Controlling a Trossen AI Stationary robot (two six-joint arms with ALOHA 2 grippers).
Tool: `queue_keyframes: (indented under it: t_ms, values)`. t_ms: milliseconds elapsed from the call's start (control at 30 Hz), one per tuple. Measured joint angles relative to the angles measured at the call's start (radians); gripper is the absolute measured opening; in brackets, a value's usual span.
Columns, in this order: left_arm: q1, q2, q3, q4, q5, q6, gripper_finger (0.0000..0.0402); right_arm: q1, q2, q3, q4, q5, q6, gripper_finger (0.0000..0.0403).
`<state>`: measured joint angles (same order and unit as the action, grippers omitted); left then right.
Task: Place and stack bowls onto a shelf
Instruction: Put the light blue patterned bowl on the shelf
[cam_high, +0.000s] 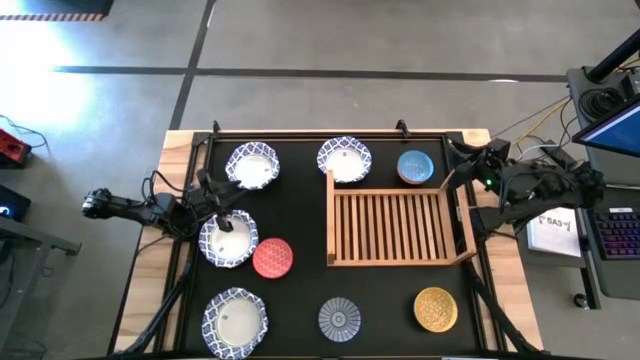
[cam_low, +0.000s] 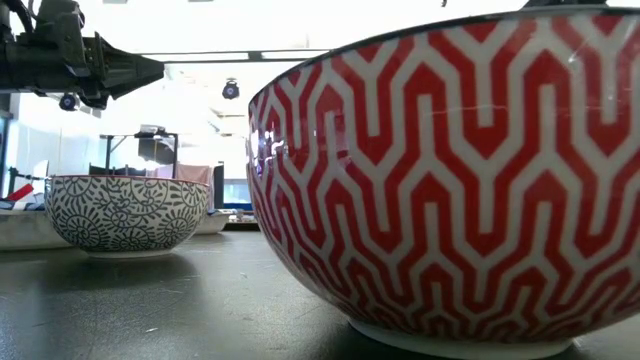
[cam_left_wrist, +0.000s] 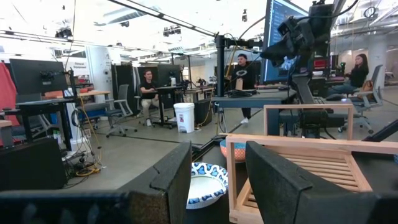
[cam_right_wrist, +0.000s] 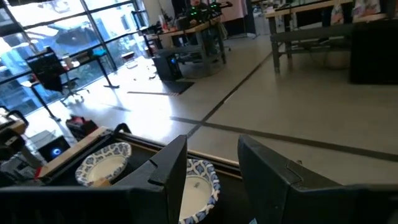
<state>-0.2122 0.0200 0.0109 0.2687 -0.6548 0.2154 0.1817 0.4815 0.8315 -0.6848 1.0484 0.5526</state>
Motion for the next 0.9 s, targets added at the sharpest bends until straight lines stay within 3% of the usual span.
queue_keyframes:
  t_ms: [433,900]
  values:
    - [0.0,0.0,0.0,0.0,0.0,0.0,0.0135,-0.17,0.133,-0.002,-0.019,-0.017,-0.009,0.0132]
    - [0.0,0.0,0.0,0.0,0.0,0.0,0.0135,-0.55,0.209,0.062,-0.085,-0.533,0.012,0.0132]
